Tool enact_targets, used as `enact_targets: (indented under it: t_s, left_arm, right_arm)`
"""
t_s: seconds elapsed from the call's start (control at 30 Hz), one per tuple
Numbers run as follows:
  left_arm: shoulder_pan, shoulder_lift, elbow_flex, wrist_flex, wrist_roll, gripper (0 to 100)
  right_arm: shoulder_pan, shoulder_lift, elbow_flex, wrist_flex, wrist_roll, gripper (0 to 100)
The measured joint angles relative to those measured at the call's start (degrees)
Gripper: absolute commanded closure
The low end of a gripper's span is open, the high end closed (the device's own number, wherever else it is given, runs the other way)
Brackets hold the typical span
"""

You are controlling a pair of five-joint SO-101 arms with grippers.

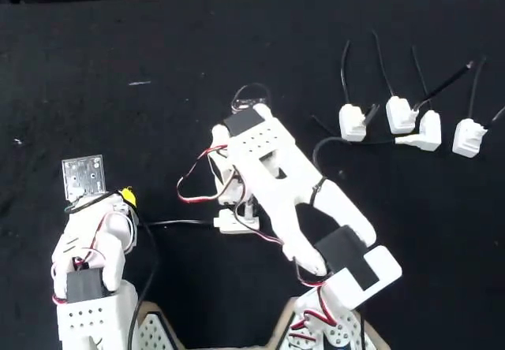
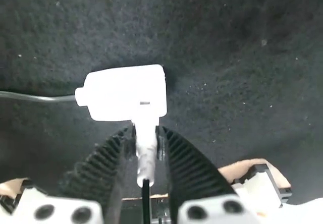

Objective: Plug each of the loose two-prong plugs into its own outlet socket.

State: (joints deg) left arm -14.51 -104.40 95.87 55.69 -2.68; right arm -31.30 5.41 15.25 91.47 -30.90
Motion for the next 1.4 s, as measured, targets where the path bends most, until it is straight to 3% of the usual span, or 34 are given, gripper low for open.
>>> enact_targets:
  t_s: [1.03,1.4]
  left_arm:
    - [0.00,0.00,0.00,0.00,0.00,87]
    - [0.00,0.00,0.00,0.00,0.00,87]
  right_arm:
    - [0.88,0.00,0.70,0.53,0.18,98.7]
    - [1.14,-0.18,5.36,-5.01,0.18,98.7]
